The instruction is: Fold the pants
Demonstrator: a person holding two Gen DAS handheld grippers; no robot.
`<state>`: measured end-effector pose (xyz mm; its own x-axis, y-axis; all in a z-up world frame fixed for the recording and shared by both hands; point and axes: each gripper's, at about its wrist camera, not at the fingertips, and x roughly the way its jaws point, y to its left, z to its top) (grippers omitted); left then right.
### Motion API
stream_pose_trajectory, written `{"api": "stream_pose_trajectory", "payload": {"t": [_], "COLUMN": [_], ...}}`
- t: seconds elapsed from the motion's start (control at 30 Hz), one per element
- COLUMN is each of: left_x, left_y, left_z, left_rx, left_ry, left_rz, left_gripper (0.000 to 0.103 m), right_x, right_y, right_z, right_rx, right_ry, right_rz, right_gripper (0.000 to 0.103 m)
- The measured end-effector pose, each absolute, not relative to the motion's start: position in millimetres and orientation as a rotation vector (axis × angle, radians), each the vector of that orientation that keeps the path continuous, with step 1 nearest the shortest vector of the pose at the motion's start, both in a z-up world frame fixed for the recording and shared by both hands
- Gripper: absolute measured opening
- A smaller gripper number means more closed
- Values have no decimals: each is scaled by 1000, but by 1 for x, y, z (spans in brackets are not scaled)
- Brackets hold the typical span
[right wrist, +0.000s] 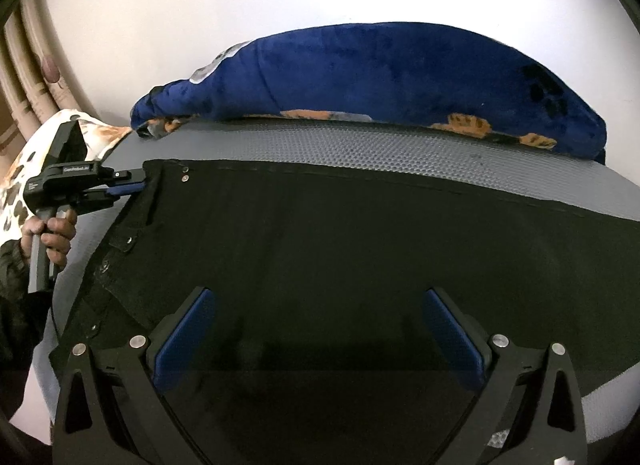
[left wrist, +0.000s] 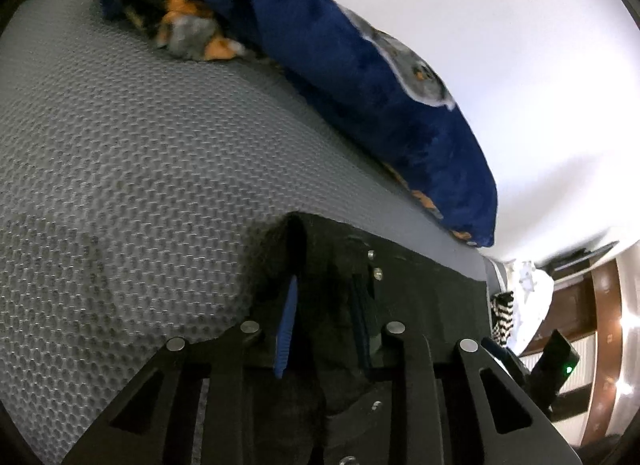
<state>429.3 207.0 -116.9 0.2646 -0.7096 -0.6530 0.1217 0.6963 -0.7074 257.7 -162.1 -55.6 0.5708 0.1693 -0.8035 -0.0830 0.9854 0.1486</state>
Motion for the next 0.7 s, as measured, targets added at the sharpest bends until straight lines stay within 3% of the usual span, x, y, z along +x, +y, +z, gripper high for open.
{"api": "stream_pose_trajectory", "payload": {"t": [0.37,0.47,0.7], "left_x": [449,454,460], "left_y": [195,189,175], "left_z": [-117,-114,-123], "left_rx": [-594,-573,-519], "left_ry": [1153,1137,1160], "left_rz": [-675,-699,-690], "left_gripper": [27,20,19], "right_x": [259,260,271], "right_y": [-161,-163,-165], "right_z": [-69,-71,-76], "right_rx": [108,118,131], "right_ry": [971,975,981], "right_rz": [144,142,165], "right_gripper": [103,103,103]}}
